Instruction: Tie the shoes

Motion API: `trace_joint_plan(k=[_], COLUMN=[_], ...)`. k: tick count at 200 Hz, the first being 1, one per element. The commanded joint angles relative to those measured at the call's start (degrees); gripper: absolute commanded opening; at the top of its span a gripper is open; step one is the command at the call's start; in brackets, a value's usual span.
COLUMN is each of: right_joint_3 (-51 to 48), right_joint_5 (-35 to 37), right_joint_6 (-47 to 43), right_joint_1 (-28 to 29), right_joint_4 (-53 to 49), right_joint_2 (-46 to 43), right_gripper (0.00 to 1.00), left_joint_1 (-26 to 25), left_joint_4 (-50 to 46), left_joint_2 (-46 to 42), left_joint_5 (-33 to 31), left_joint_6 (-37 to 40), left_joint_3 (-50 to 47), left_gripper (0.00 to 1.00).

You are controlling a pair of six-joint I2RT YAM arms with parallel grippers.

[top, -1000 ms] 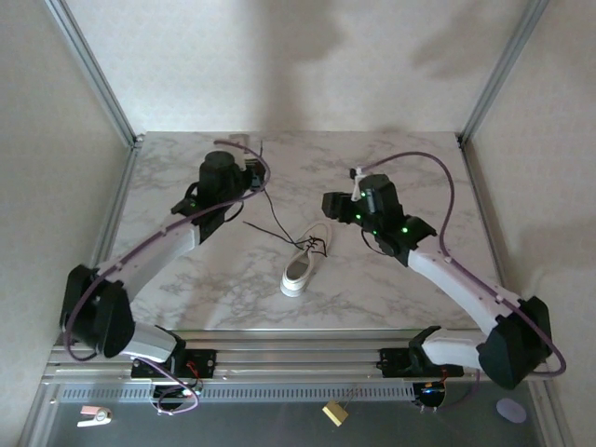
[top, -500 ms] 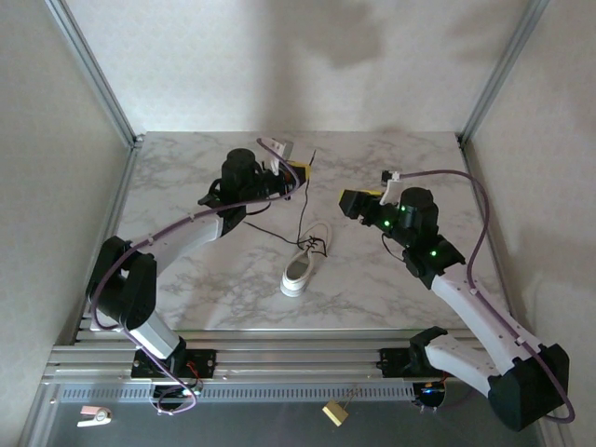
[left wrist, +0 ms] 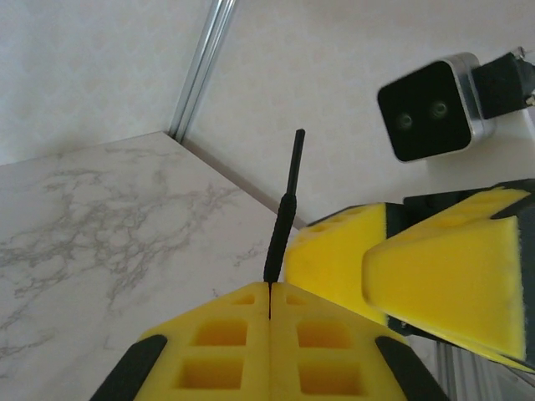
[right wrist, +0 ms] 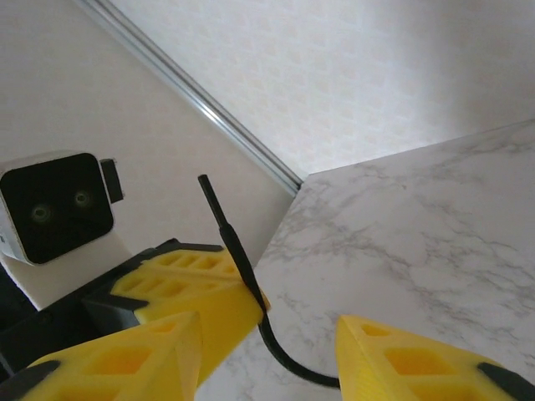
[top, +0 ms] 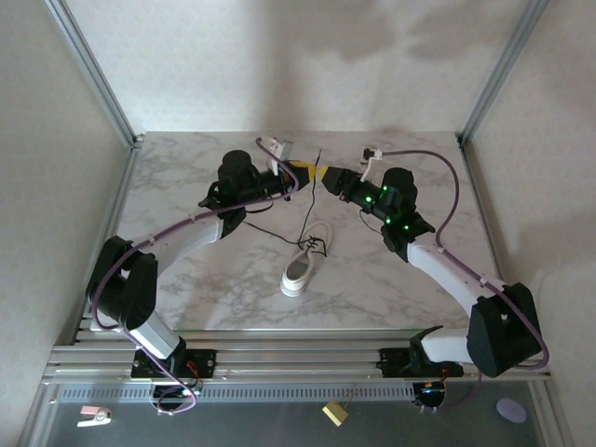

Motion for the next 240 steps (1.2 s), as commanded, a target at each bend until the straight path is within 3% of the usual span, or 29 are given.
trace_joint_plan(k=[1, 115, 188, 201, 219, 240], right_joint_3=[2.58, 5.06, 6.26, 6.9, 8.15, 9.36], right_joint_5=[-2.99, -3.26, -3.87, -3.04, -2.97, -4.45], right_joint_6=[0.25, 1.14, -2.33, -6.07, -14.31, -24.53], right_joint_1=[-0.31, -0.35, -0.35, -0.32, -0.29, -0.44], right_joint_4=[5.24, 5.82, 1.78, -2.67, -11.55, -22.8], right_joint_2=[1.23, 4.82, 4.36, 3.26, 1.35, -0.5], right_gripper=[0.44, 0.25, 0.0, 0.0, 0.0, 0.0], left_joint_1=[-0.4, -0.47, -0.49, -0.48, -0.47, -0.3], left_joint_4=[2.78, 4.72, 4.23, 3.77, 3.32, 2.01], left_joint_2=[-0.59, 0.22, 0.79, 0.29, -1.72, -5.72], left_joint_5=[2.82, 6.83, 7.58, 7.21, 4.95, 0.44], left_joint_6=[-1.24, -2.3, -2.26, -2.04, -1.4, -0.14], left_joint_3=[-0.22, -0.2, -0.22, -0.68, -2.63, -6.31], left_gripper=[0.0, 0.0, 0.0, 0.16, 0.51, 0.59])
